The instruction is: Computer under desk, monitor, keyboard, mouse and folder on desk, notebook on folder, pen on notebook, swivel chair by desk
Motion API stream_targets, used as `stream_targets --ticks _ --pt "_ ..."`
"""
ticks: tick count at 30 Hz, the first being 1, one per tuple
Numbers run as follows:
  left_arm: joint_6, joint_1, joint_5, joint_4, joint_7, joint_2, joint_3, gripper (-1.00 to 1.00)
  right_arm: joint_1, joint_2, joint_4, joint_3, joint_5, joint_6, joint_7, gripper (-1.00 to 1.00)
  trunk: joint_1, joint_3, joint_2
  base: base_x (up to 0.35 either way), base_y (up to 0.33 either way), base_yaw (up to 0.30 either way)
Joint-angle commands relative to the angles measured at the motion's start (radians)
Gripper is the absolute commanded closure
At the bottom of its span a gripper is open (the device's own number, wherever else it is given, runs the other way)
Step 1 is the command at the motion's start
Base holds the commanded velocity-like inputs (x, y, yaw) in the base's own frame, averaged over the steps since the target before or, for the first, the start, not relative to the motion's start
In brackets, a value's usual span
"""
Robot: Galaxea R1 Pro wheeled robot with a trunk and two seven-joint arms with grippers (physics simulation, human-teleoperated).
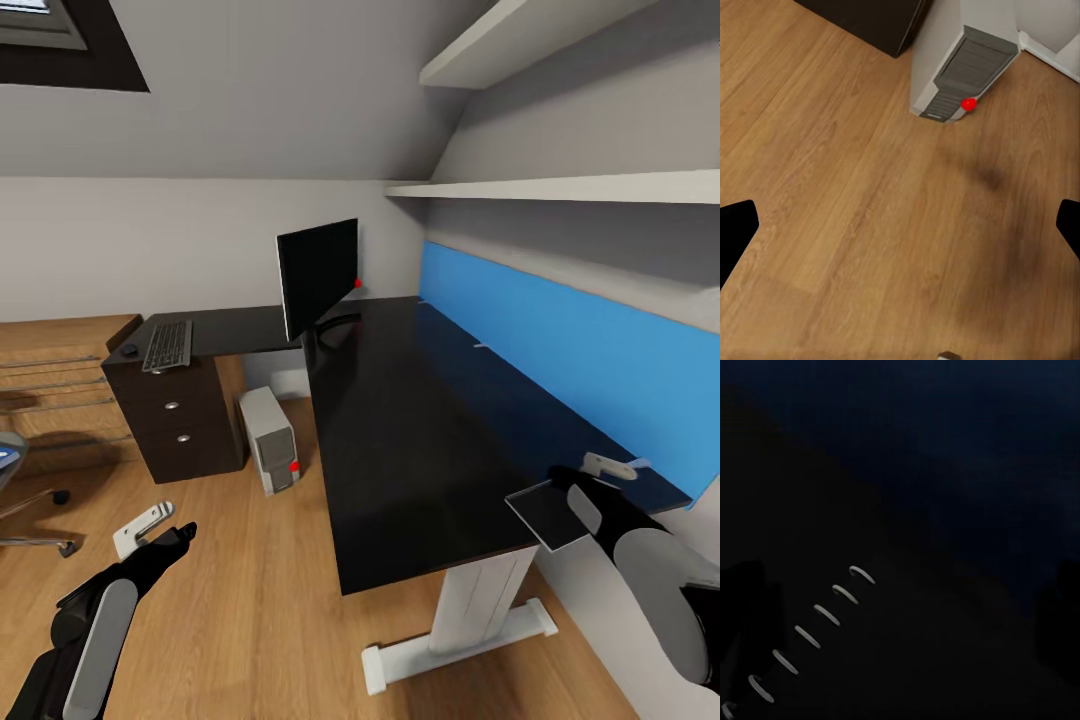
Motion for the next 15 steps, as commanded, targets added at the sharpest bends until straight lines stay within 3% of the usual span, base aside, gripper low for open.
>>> stream_targets --ticks 1,9,15 --pt "0.003 -0.001 0.011 -0.001 0.009 0.000 0.000 -1.00 0.001 0.001 0.042 0.000 -0.009 0.011 0.000 -1.00 0.000 -0.001 0.000 0.000 0.000 0.000" --pt "0.003 -0.001 0.011 -0.001 0.009 -0.001 0.000 -1.00 0.001 0.010 0.042 0.001 -0.005 0.006 0.000 -1.00 0.000 -0.001 0.000 -0.021 0.000 0.000" --pt "0.003 -0.001 0.011 -0.001 0.009 -0.001 0.000 -1.00 0.001 0.012 0.042 0.001 -0.004 0.005 0.000 -1.00 0.000 -0.001 0.000 -0.216 0.000 0.000"
